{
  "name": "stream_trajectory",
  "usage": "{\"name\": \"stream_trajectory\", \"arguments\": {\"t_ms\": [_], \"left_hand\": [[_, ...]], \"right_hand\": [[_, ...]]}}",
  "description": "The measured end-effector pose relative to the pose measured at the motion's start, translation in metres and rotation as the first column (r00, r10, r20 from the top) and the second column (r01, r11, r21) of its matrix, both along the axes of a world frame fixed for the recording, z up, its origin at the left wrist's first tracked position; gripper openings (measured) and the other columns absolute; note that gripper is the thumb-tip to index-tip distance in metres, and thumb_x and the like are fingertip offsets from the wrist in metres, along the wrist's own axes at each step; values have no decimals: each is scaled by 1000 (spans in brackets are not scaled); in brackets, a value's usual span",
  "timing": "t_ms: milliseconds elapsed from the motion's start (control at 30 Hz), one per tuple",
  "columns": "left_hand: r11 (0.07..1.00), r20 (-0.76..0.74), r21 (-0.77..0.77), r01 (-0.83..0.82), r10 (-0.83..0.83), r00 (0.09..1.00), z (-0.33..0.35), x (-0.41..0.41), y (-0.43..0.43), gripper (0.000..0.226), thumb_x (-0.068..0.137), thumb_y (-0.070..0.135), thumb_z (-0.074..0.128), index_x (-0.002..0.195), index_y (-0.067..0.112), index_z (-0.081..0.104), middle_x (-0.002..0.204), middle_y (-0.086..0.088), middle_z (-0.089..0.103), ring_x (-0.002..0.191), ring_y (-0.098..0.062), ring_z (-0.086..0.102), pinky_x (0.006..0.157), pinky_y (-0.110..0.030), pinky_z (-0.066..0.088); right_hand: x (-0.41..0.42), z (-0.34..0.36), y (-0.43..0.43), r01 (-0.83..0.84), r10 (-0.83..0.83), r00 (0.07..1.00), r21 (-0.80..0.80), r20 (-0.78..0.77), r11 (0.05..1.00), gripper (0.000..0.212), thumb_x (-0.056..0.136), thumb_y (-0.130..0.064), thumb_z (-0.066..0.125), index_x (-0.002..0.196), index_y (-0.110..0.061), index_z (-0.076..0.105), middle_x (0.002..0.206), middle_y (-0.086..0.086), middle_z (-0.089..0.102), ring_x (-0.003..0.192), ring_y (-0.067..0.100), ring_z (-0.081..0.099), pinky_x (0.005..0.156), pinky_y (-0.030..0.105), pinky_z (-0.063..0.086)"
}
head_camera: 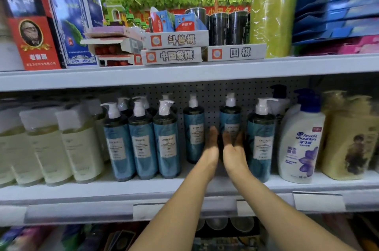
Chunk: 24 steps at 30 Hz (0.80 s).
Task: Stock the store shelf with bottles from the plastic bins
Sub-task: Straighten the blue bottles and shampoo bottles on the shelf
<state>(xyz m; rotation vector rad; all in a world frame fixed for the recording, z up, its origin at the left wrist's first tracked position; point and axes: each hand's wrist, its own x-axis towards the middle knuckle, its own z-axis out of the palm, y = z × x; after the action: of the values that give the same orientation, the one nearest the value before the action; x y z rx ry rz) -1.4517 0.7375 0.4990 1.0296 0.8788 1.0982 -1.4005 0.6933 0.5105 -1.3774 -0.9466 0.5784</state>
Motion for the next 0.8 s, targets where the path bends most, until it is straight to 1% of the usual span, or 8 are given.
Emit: {"name": "stream_trajectory", "arguments": {"t_ms": [100, 267, 333, 433, 500, 667, 733, 800], "left_hand": [[999, 13, -24, -39, 40, 999, 0, -1, 1, 118, 50, 98, 56, 148, 35, 41, 149, -2, 50, 134, -22, 49, 115, -46, 37], [1000, -51, 11, 3, -3, 999, 8, -18, -26, 93, 73, 86, 48, 148, 31, 45, 148, 0, 51, 136, -19, 47, 118, -44, 32], [999, -95, 51, 8, -3, 995, 11, -26, -38, 82, 83, 83, 40, 145, 30, 49, 146, 2, 53, 134, -17, 48, 118, -41, 32], [995, -129, 94, 15, -3, 992, 12, -37, -49, 59, 97, 68, 30, 134, 30, 56, 136, 8, 56, 129, -12, 48, 116, -34, 32], [991, -162, 132, 36, -14, 987, 10, -44, -53, 60, 100, 64, 26, 141, 29, 52, 136, 9, 54, 131, -10, 45, 116, -31, 30], [986, -146, 164, -4, 28, 989, 10, -63, -57, 67, 98, 65, 24, 148, 26, 43, 146, 5, 50, 133, -9, 44, 114, -29, 32], [983, -138, 182, -37, 63, 988, 10, -70, -61, 68, 98, 66, 24, 150, 26, 38, 146, 9, 45, 131, -5, 40, 116, -30, 28], [972, -173, 224, -76, 117, 978, 8, -79, -67, 83, 88, 81, 25, 150, 28, 38, 148, 13, 42, 133, -2, 37, 120, -32, 25]], "right_hand": [[5, 0, 0, -36, 35, 998, -36, -47, 999, 67, 104, -44, 39, 159, -27, 4, 165, 3, 16, 150, 23, 18, 123, 39, 15], [-2, -6, -6, -27, 27, 1000, -46, 1, 999, 63, 104, -37, 41, 158, -27, 10, 164, 2, 17, 150, 22, 20, 121, 38, 14], [-8, -11, -9, -16, 16, 1000, -32, -2, 999, 64, 101, -31, 47, 157, -28, 15, 161, 4, 28, 145, 24, 31, 121, 43, 23], [-10, -18, -11, -27, 28, 999, -27, 31, 999, 68, 92, -14, 59, 151, -26, 26, 147, 7, 45, 136, 27, 43, 113, 49, 39], [-10, -20, -11, -35, 37, 997, -43, 65, 998, 66, 88, -10, 62, 146, -23, 34, 138, 7, 52, 131, 27, 48, 109, 49, 43], [-18, -19, -9, -72, 83, 984, -76, 155, 994, 60, 84, -28, 69, 138, -27, 43, 132, 4, 58, 127, 27, 51, 106, 51, 45], [-26, -19, -8, -100, 112, 982, -84, 154, 991, 62, 80, -36, 70, 136, -28, 44, 130, 3, 59, 126, 27, 52, 105, 52, 46], [-32, -20, -7, -109, 119, 984, -76, 136, 991, 70, 69, -50, 68, 133, -32, 44, 128, 1, 60, 125, 27, 53, 104, 52, 47]]}}
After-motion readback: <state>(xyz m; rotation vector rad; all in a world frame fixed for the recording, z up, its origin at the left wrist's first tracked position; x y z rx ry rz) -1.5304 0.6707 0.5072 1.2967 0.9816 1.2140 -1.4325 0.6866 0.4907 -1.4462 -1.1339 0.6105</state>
